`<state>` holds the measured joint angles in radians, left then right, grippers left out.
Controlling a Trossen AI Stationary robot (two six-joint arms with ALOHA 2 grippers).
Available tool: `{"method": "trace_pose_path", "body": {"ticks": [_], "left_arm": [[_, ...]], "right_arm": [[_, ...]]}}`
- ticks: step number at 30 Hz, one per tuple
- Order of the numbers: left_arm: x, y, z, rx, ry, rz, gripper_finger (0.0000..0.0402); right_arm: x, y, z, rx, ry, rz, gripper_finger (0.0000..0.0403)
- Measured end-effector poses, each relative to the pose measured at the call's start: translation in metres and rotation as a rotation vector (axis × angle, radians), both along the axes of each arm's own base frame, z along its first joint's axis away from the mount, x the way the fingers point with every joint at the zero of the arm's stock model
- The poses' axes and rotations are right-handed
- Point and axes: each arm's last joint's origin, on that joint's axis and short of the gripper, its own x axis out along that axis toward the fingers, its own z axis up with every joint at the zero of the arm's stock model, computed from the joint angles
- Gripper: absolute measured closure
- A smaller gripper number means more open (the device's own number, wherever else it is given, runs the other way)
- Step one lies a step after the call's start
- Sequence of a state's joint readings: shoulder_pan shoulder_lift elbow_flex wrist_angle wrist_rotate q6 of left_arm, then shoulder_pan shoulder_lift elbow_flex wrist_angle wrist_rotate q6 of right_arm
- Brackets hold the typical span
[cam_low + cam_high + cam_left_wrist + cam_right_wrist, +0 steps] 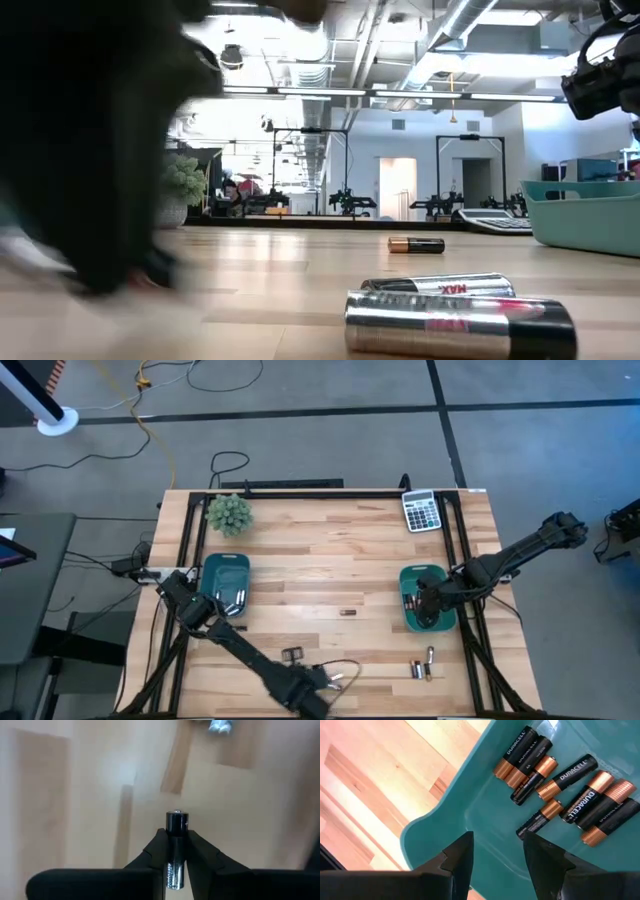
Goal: Sort batteries
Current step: Put the silver battery into the blue bin
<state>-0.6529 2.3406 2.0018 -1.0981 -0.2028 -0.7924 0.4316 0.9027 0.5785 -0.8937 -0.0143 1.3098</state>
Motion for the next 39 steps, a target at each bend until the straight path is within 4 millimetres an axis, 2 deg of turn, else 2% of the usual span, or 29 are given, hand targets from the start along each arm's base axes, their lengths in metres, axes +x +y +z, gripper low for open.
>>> {"method": "trace_pose_path", "body": {"ticks": [2, 5, 9, 12, 16, 22, 27, 32, 39], "left_arm": [[-0.012, 0.0, 0.027, 0.044, -0.058, -0.001, 0.0365], [-0.03, 0.015, 0.062, 0.166, -0.124, 0.015, 0.0365], [-0.053, 0.042, 0.076, 0.215, -0.175, 0.06, 0.0365], [-0.08, 0.073, 0.086, 0.197, -0.222, 0.116, 0.0365], [-0.12, 0.117, 0.072, 0.133, -0.262, 0.238, 0.0365], [-0.186, 0.189, 0.053, -0.037, -0.282, 0.54, 0.0365], [-0.225, 0.229, 0.046, -0.106, -0.315, 0.63, 0.0365], [-0.247, 0.253, 0.027, -0.109, -0.268, 0.657, 0.0365], [-0.253, 0.273, -0.004, -0.097, -0.148, 0.632, 0.0365]], "right_arm": [[0.001, 0.001, 0.0, 0.006, -0.012, 0.0, 0.0216], [0.003, 0.001, 0.001, 0.017, -0.03, -0.014, 0.0216], [0.006, 0.001, 0.002, 0.014, -0.064, -0.06, 0.0216], [0.008, 0.002, 0.003, 0.022, -0.086, -0.082, 0.0216], [0.009, 0.002, 0.004, 0.041, -0.094, -0.117, 0.0216], [0.011, 0.003, 0.005, 0.075, -0.101, -0.185, 0.0216], [0.011, 0.002, 0.005, 0.081, -0.106, -0.273, 0.0216], [0.014, 0.003, 0.002, 0.088, -0.092, -0.344, 0.0216], [0.022, 0.007, -0.002, 0.096, -0.094, -0.355, 0.0216]]}}
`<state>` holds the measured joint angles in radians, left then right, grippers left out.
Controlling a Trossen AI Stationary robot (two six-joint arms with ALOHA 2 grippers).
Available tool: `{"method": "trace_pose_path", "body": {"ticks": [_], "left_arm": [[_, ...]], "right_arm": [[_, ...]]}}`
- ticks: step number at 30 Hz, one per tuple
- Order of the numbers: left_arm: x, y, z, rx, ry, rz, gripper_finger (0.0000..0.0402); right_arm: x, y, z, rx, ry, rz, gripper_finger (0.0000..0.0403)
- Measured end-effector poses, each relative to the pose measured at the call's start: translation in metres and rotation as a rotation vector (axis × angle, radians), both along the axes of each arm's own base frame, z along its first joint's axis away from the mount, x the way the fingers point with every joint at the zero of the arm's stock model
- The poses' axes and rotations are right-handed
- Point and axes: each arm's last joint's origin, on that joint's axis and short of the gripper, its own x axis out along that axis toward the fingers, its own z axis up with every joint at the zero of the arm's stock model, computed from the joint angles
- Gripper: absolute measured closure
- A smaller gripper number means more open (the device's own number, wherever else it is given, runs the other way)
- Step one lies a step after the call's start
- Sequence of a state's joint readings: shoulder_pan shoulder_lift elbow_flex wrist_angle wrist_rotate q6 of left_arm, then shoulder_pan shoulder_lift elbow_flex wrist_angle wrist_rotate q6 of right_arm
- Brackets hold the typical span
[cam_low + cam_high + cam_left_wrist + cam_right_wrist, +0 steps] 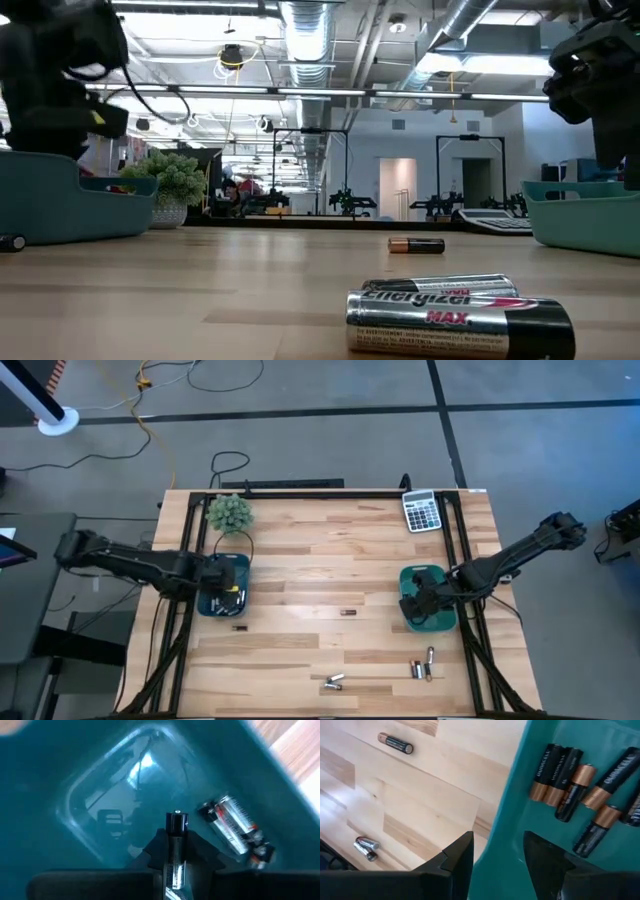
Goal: Sort batteries
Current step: Put the silver battery into the blue bin, then put the black battery into the green bin
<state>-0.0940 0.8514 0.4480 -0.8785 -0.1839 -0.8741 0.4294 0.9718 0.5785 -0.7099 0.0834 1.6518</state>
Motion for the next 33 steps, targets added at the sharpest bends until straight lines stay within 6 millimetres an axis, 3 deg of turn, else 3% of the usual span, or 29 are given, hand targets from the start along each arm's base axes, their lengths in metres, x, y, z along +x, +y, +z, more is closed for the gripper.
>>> {"method": "trace_pose_path", "body": {"ticks": [5, 12, 17, 25, 33], "left_arm": [[0.0, 0.009, -0.008, 0.015, 0.064, -0.022, 0.0362], [0.003, 0.012, -0.012, 0.028, 0.111, -0.052, 0.0291], [0.003, 0.012, -0.009, 0.028, 0.108, -0.052, 0.0278], [0.004, 0.012, 0.026, 0.034, 0.046, -0.051, 0.0279], [0.004, 0.012, 0.074, 0.04, -0.116, -0.048, 0.0279]], "right_arm": [[0.001, 0.0, 0.001, 0.008, -0.017, 0.0, 0.0216], [0.001, 0.0, 0.001, 0.014, -0.016, -0.011, 0.0216], [0.001, 0.0, 0.001, 0.015, -0.015, -0.014, 0.0216], [-0.003, -0.001, 0.009, 0.021, -0.027, -0.014, 0.0216], [-0.006, -0.004, 0.056, -0.075, -0.005, 0.02, 0.023]]}}
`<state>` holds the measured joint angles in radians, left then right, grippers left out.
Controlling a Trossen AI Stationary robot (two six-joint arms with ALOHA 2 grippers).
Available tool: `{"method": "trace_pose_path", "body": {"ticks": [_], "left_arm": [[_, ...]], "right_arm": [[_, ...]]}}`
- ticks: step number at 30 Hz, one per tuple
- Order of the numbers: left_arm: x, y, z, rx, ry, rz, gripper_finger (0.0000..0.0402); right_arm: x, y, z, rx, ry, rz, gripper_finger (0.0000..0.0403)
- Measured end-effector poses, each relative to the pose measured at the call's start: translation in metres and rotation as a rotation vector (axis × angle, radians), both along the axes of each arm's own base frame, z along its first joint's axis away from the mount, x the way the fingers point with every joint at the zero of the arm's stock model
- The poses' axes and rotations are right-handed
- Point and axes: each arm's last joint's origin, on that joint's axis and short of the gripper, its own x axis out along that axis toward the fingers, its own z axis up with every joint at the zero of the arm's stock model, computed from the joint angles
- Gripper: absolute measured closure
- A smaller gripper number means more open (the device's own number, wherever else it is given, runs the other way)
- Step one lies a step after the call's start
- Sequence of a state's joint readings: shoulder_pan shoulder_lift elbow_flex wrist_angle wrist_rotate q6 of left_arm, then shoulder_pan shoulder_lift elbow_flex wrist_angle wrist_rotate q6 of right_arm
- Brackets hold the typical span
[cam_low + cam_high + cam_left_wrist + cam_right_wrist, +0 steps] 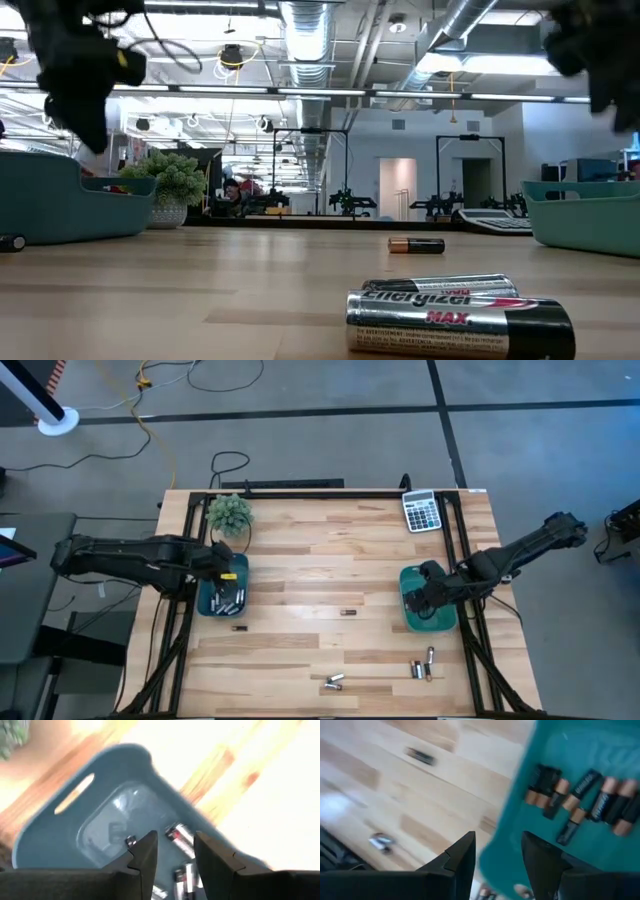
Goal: Sort batteries
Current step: Put the black battery into the green bin
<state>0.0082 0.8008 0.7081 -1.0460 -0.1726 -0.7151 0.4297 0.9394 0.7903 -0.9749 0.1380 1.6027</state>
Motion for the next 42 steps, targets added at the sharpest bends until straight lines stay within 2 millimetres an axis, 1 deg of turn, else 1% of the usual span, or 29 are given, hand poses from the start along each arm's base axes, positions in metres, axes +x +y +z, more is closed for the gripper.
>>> {"method": "trace_pose_path", "body": {"ticks": [3, 6, 9, 11, 13, 15, 19, 23, 27, 29, 32, 37, 42], "left_arm": [[-0.002, 0.0, 0.012, 0.0, -0.054, 0.0, 0.0279], [-0.005, 0.0, 0.02, -0.001, -0.093, 0.002, 0.0279], [-0.007, -0.001, 0.022, -0.004, -0.11, 0.01, 0.0278], [-0.007, -0.001, 0.022, -0.002, -0.114, 0.023, 0.0278], [-0.007, -0.002, 0.022, 0.004, -0.115, 0.024, 0.0278], [-0.006, -0.003, 0.022, 0.014, -0.114, 0.023, 0.0278], [-0.005, -0.004, 0.021, 0.037, -0.11, 0.024, 0.0278], [-0.005, -0.005, 0.021, 0.041, -0.109, 0.025, 0.0278], [-0.005, -0.005, 0.021, 0.042, -0.11, 0.025, 0.0278], [-0.005, -0.005, 0.021, 0.042, -0.11, 0.025, 0.0278], [-0.005, -0.005, 0.021, 0.044, -0.11, 0.027, 0.0278], [-0.005, -0.005, 0.021, 0.035, -0.113, 0.044, 0.0278], [-0.004, -0.005, 0.021, 0.018, -0.118, 0.076, 0.0278]], "right_arm": [[0.009, 0.003, 0.022, -0.054, -0.069, 0.031, 0.0241], [0.025, 0.009, 0.041, -0.083, -0.12, 0.064, 0.0252], [0.045, 0.019, 0.051, -0.087, -0.145, 0.088, 0.0262], [0.057, 0.029, 0.052, -0.08, -0.136, 0.096, 0.0266], [0.066, 0.041, 0.046, -0.054, -0.093, 0.084, 0.027], [0.073, 0.056, 0.036, 0.011, -0.024, 0.068, 0.0271], [0.076, 0.089, 0.015, 0.137, 0.135, 0.023, 0.0271], [0.064, 0.125, -0.002, 0.193, 0.234, -0.049, 0.0271], [0.04, 0.157, -0.014, 0.216, 0.306, -0.139, 0.0271], [0.031, 0.17, -0.022, 0.2, 0.329, -0.119, 0.0271], [0.03, 0.182, -0.033, 0.193, 0.343, -0.094, 0.0272], [0.03, 0.185, -0.051, 0.094, 0.389, -0.09, 0.0272], [0.022, 0.19, -0.066, 0.024, 0.435, -0.07, 0.0272]]}}
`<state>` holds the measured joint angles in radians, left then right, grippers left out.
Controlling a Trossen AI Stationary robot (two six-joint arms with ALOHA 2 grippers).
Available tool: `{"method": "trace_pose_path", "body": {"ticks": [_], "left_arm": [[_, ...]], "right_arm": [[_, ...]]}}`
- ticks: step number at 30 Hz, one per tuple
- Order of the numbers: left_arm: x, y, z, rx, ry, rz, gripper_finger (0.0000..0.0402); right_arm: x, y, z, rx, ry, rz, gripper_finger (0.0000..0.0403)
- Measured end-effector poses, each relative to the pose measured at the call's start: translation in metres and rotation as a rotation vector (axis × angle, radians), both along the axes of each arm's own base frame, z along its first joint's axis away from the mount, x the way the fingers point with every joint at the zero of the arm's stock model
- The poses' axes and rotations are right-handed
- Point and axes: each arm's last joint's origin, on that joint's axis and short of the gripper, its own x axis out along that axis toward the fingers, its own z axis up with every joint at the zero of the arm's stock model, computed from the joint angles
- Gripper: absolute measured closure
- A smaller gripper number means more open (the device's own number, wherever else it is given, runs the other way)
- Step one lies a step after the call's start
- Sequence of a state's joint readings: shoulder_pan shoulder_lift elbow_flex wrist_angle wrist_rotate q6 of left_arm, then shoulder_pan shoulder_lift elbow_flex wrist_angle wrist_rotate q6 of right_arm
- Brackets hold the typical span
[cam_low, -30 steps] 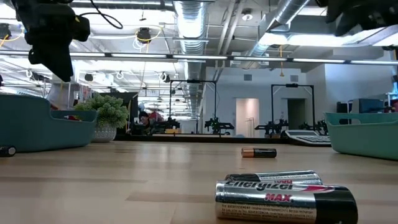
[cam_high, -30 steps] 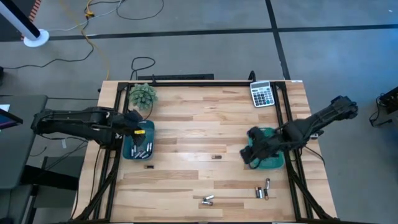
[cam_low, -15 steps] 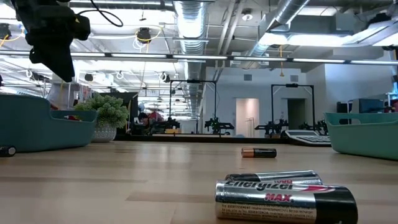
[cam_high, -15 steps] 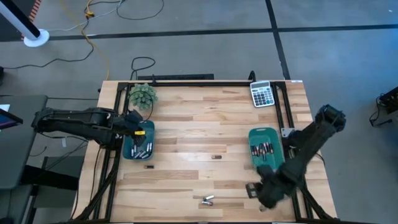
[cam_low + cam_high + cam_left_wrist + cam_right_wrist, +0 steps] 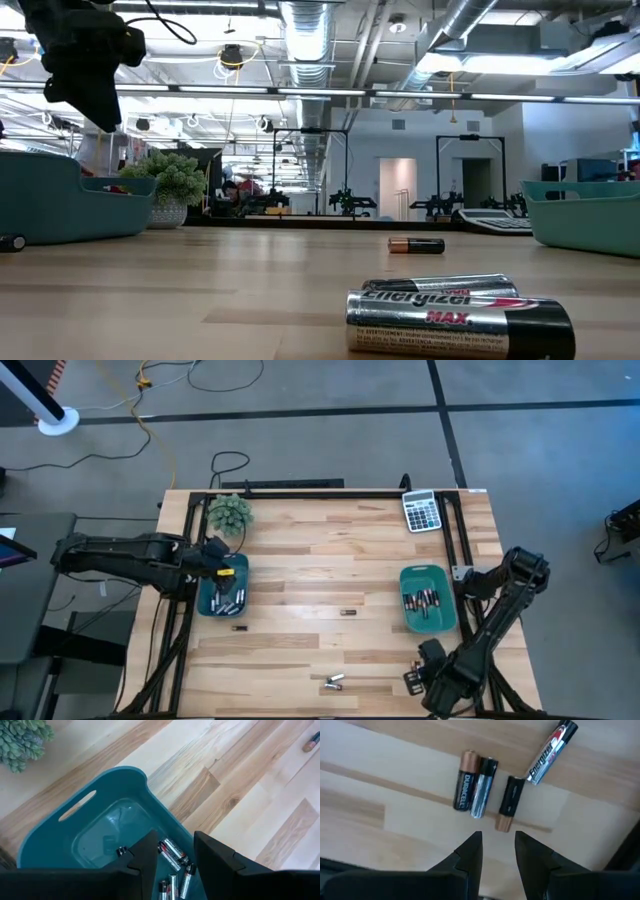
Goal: Sort batteries
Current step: Put the black battery into the green bin
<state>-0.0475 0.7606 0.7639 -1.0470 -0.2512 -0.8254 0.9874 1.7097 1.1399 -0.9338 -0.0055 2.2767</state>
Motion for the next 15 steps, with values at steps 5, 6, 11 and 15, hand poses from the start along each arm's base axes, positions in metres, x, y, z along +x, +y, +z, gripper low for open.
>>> {"method": "trace_pose_path", "body": {"ticks": [5, 6, 11, 15], "left_arm": [[0.001, 0.0, 0.0, -0.02, -0.016, 0.029, 0.0278], [0.002, 0.0, 0.001, -0.025, -0.024, 0.034, 0.0278], [0.003, -0.001, 0.0, -0.079, -0.03, 0.044, 0.0278], [0.004, -0.002, 0.0, -0.108, -0.029, 0.044, 0.0278]], "right_arm": [[-0.005, 0.001, -0.012, -0.009, 0.014, 0.015, 0.0272], [-0.005, 0.0, -0.015, -0.004, 0.011, 0.015, 0.0272], [-0.009, -0.003, -0.029, 0.015, -0.001, 0.02, 0.0272], [-0.011, -0.005, -0.04, 0.044, -0.02, 0.021, 0.0272]]}}
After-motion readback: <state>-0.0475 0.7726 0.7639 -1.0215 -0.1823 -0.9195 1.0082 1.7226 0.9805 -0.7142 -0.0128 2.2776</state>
